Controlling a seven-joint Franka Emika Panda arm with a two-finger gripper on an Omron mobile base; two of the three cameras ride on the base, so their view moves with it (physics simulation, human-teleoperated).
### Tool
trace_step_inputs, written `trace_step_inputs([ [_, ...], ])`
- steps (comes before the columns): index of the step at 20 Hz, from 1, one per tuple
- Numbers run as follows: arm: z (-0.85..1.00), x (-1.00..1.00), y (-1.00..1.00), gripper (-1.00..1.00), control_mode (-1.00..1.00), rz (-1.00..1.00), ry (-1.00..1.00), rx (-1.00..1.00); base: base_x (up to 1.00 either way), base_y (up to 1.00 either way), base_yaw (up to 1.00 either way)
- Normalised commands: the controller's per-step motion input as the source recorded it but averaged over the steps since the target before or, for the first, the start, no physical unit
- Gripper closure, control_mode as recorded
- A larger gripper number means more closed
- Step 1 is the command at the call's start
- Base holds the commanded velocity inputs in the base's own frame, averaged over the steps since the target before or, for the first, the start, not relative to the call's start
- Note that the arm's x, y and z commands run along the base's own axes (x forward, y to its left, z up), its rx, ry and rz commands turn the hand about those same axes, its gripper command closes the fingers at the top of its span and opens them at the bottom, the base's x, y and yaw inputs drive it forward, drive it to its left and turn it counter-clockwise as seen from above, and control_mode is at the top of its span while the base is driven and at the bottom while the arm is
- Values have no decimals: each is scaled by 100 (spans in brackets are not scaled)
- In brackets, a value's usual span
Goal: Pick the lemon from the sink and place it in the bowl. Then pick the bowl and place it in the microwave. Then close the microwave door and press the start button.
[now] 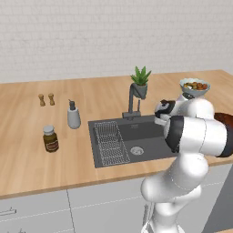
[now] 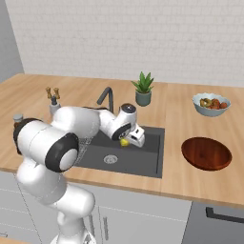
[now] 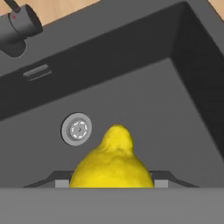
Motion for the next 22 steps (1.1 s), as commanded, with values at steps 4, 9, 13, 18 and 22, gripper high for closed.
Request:
trace_step_inputs([
  [4, 78, -17, -36, 100, -100, -10, 2, -14, 0, 0, 0],
  [9, 45, -19, -69, 100, -100, -7, 0, -7, 0, 0, 0],
  [13, 29, -13, -81, 100, -100, -9, 0, -7, 0, 0, 0],
  [18, 24, -3, -93, 100, -100, -15, 0, -5, 0, 0, 0],
  [22, 15, -6, -100, 100, -100, -16, -4, 0, 0, 0, 0],
])
